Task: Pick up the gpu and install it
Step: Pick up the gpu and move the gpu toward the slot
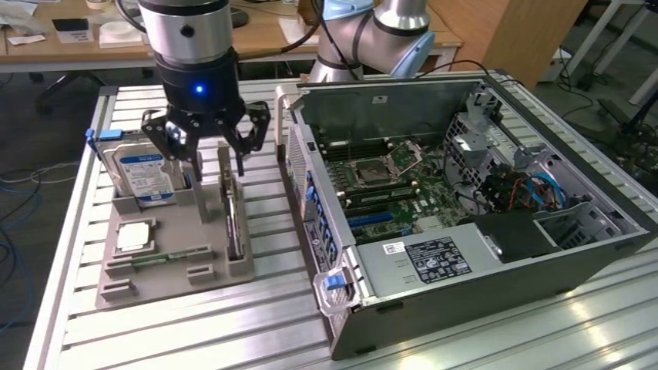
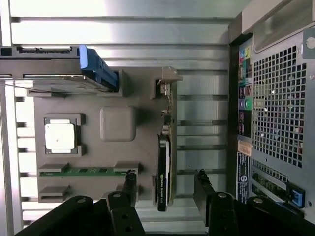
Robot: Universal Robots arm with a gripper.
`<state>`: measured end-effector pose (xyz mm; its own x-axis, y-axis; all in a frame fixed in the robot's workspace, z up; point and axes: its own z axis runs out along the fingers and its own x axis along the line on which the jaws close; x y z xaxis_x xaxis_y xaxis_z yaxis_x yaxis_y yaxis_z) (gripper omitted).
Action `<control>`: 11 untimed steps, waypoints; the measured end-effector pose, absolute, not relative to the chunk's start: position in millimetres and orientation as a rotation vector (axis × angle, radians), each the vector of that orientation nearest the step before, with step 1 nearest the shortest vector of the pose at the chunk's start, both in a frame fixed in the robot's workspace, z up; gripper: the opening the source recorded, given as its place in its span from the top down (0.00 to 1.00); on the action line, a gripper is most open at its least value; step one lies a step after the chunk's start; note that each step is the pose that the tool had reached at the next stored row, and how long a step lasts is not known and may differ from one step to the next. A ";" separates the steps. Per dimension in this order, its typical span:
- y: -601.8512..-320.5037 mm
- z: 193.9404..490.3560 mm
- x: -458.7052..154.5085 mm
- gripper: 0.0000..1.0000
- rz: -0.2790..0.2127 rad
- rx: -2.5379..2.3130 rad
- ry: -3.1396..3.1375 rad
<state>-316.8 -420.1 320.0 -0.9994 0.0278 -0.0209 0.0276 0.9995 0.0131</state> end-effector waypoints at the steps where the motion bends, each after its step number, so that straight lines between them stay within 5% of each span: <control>1: -420.4 319.0 -316.6 0.41 0.020 0.045 3.120; 11: -421.3 305.8 -313.3 0.41 0.020 0.053 3.120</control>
<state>-313.3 -421.3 305.8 -0.9992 0.0341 -0.0210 0.0339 0.9993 0.0130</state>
